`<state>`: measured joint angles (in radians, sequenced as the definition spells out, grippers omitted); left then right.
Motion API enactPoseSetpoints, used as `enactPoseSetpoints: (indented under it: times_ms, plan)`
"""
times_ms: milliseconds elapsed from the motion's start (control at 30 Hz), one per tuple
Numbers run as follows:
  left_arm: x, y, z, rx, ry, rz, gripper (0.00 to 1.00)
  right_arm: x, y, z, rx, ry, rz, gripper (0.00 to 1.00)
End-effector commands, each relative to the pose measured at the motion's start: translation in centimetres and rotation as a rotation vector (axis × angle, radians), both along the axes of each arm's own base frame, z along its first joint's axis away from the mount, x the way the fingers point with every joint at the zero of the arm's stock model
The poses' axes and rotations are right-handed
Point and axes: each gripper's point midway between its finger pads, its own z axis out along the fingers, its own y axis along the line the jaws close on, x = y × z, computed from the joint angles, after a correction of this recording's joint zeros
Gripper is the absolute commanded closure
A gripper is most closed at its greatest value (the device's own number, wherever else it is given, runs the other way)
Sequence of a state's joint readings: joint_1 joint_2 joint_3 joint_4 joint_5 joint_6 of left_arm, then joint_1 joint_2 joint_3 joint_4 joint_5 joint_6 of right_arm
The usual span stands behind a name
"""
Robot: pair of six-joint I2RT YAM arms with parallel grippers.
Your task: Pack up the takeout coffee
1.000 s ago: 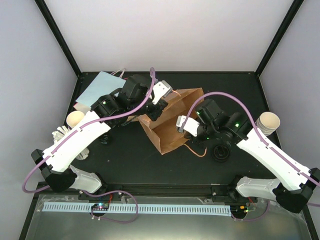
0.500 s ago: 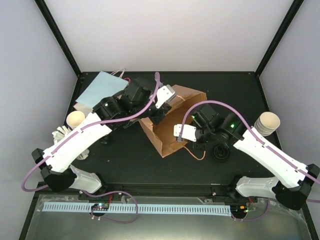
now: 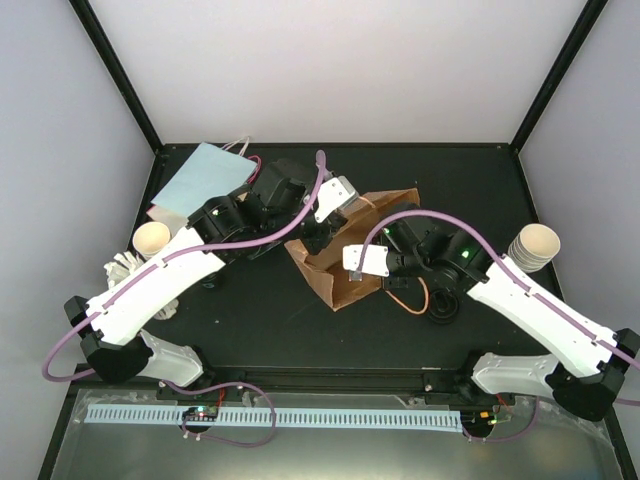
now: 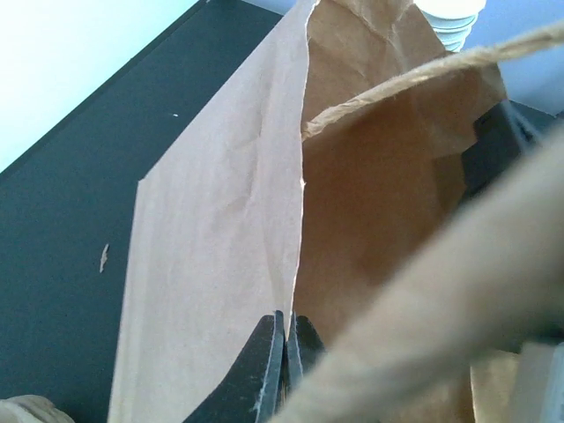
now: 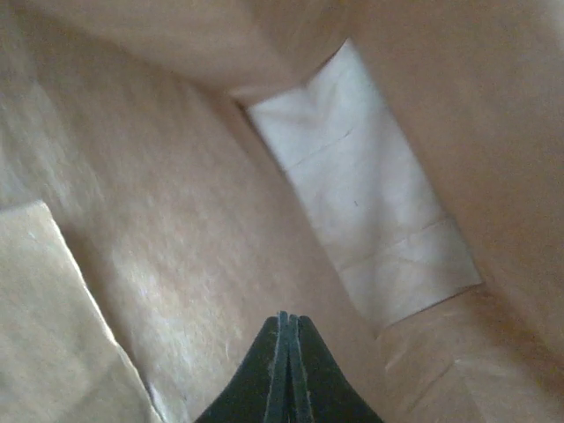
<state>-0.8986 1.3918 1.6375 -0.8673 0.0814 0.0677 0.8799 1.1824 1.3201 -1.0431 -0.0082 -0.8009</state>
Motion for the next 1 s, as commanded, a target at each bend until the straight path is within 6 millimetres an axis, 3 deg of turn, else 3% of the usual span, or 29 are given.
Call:
enactPoseSetpoints:
  times_ms: [0, 233, 367, 600, 800, 967]
  plan:
    - [-1.0, -0.4, 1.8, -0.039, -0.032, -0.052, 0.98, 0.6, -1.3, -1.5, -0.128, -0.111, 0.074, 0.99]
    - [-1.7, -0.7, 1.4, -0.033, -0.027, -0.08, 0.98, -1.4, -0.3, -3.1, -0.167, -0.169, 0.268, 0.99]
    - [-2.1, -1.1, 1.0, -0.02, -0.025, -0.102, 0.99, -2.1, 0.7, -2.9, -0.145, -0.171, 0.305, 0.99]
    - [-2.6, -1.8, -0.1, 0.017, -0.03, -0.128, 0.98, -1.1, 0.2, -2.1, -0.202, -0.161, 0.24, 0.99]
    - [-2.7, -1.8, -0.3, 0.026, -0.03, -0.128, 0.99, 1.0, 0.4, -0.2, -0.192, -0.326, 0.216, 0.99]
    - [-3.3, -1.7, 0.3, 0.012, -0.038, -0.143, 0.98, 1.1, 0.5, -1.6, -0.244, -0.358, 0.281, 0.99]
